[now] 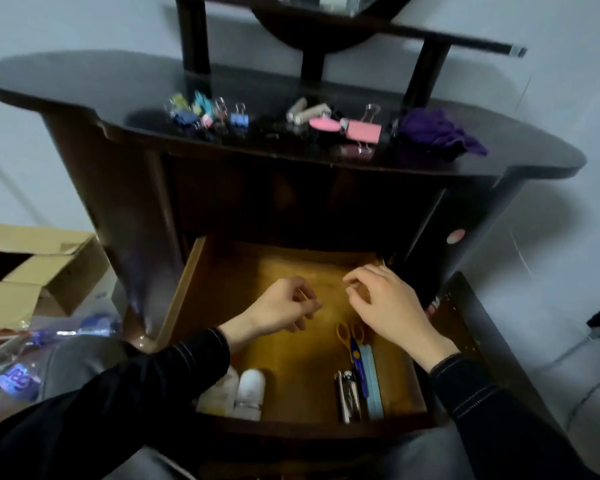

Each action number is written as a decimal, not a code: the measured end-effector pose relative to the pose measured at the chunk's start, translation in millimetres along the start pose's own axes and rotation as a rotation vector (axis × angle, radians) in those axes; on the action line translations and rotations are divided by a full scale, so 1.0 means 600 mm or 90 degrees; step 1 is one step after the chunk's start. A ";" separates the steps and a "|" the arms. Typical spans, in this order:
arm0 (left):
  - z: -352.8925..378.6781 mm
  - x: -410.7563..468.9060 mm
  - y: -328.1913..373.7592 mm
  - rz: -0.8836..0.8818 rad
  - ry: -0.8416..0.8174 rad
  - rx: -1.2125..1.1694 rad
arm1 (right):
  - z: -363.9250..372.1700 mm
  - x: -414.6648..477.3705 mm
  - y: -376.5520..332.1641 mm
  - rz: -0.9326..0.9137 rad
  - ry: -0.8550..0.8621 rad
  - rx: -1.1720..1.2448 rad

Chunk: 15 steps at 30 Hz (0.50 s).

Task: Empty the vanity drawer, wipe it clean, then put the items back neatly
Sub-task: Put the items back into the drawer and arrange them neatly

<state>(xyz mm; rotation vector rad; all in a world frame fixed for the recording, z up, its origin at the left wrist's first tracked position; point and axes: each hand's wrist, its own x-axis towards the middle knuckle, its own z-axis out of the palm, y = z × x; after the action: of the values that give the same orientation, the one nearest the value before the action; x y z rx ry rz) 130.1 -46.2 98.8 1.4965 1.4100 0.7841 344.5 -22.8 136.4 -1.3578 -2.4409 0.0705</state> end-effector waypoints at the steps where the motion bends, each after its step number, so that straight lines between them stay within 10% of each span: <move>1: -0.019 -0.004 0.018 0.036 0.037 0.010 | -0.027 0.013 -0.015 -0.020 0.067 0.032; 7: -0.128 -0.023 0.153 0.257 0.234 0.071 | -0.174 0.138 -0.081 -0.072 0.373 0.088; 15: -0.229 0.028 0.300 0.387 0.483 0.365 | -0.200 0.252 -0.066 0.087 0.246 0.178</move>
<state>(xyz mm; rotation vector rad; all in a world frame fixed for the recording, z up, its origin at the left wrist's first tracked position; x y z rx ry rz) 81.4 7.5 313.7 2.2685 1.8439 1.5277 277.9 66.7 298.7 -1.2748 -1.9387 0.1595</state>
